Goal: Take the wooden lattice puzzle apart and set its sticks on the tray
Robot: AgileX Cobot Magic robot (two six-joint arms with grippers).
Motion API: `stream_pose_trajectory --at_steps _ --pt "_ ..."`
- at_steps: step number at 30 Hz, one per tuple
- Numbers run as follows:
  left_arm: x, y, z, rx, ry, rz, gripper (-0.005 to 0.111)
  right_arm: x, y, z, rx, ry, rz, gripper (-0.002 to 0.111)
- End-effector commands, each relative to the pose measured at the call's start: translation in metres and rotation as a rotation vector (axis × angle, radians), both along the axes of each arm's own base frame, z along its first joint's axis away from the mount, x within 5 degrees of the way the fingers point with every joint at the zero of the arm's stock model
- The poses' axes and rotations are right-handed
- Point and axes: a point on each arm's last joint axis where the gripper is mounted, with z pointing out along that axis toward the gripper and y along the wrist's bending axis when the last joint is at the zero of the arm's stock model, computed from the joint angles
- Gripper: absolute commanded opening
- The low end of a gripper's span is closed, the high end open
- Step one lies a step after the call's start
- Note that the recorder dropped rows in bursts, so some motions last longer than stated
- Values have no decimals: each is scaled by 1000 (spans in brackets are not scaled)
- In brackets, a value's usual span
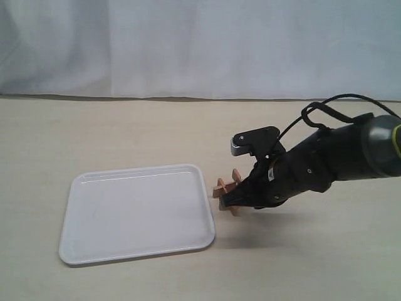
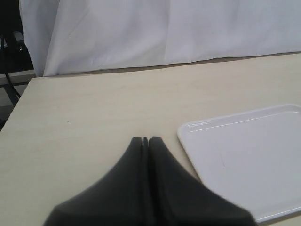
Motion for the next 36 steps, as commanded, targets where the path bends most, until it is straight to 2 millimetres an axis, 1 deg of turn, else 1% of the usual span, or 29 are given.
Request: stream_pose_trajectory --at_steps 1,8,9,12,14,16,18,21,26,30,31,34,36 --pt "0 0 0 -1 -4 4 0 -1 -3 18 5 -34 -10 5" --pt "0 0 0 -1 -4 4 0 -6 -5 44 13 -80 -15 5" --pt "0 0 0 -1 -4 4 0 -8 -6 51 16 -96 -16 5" --pt "0 0 0 -1 -4 4 0 -11 -4 62 25 -126 -10 5" --pt "0 0 0 -1 -4 4 0 -13 0 70 33 -147 3 5" --pt "0 0 0 -1 -4 4 0 -17 8 77 40 -172 34 5" --pt "0 0 0 -1 -4 4 0 -21 19 83 50 -201 77 5" --pt "0 0 0 -3 -4 4 0 -29 44 88 79 -239 160 5" --pt "0 0 0 -3 -4 4 0 -43 93 83 123 -269 310 5" --pt "0 0 0 -3 -4 4 0 -41 122 76 99 -213 361 5" --pt "0 0 0 -3 -4 4 0 -39 131 73 93 -196 372 5" --pt "0 0 0 -3 -4 4 0 -33 152 64 63 -148 396 5" --pt "0 0 0 -3 -4 4 0 -27 159 57 37 -113 394 5"
